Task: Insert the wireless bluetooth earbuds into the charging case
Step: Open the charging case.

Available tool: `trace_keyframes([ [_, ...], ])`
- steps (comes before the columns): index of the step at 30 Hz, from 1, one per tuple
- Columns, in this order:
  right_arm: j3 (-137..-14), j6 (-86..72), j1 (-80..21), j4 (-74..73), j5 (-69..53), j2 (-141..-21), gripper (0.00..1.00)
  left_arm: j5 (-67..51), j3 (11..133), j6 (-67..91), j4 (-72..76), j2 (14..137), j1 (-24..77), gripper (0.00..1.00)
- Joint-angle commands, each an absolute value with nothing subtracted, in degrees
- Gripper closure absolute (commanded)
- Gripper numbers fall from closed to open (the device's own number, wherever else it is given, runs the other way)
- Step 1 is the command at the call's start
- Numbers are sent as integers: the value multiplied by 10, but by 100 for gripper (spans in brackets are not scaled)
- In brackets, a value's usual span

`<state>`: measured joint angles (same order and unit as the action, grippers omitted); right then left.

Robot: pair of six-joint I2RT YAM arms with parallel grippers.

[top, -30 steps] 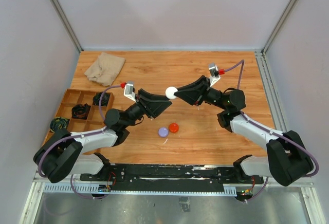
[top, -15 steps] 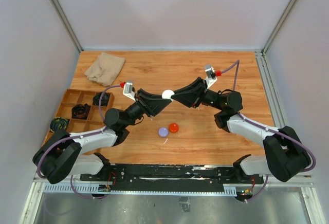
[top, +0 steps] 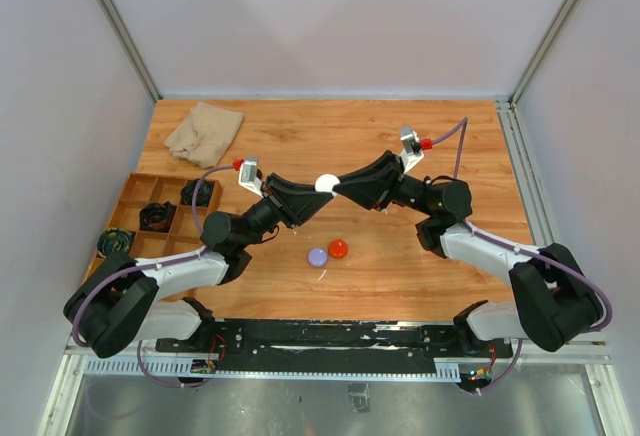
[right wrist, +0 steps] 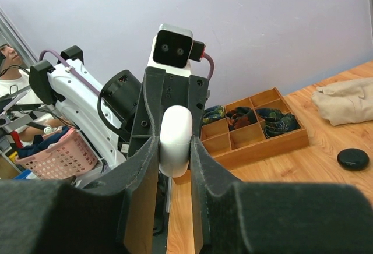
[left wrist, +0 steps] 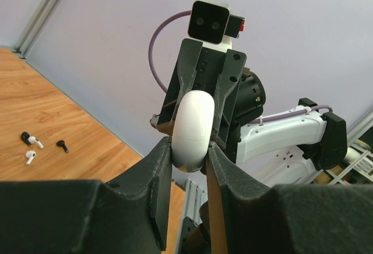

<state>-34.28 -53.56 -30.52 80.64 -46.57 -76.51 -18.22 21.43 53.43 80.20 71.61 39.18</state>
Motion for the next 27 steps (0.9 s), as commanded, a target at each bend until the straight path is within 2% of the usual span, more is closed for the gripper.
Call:
trace_keyframes([
  [1,-332,-505,-312,818,-472,-754,74,-183,215,499,802,699,389,100],
  [5,-330,-466,-306,756,-478,-726,56,-176,210,436,749,673,388,100],
  [9,-331,-414,-298,666,-482,-686,45,-187,208,361,686,652,389,100],
  [13,-353,-326,-297,506,-481,-632,34,-214,206,281,644,636,388,100],
  [20,-409,-134,-299,213,-413,-557,22,-256,209,172,569,603,388,100],
  [27,-440,-35,-312,98,-375,-546,13,-326,222,112,516,602,381,100],
])
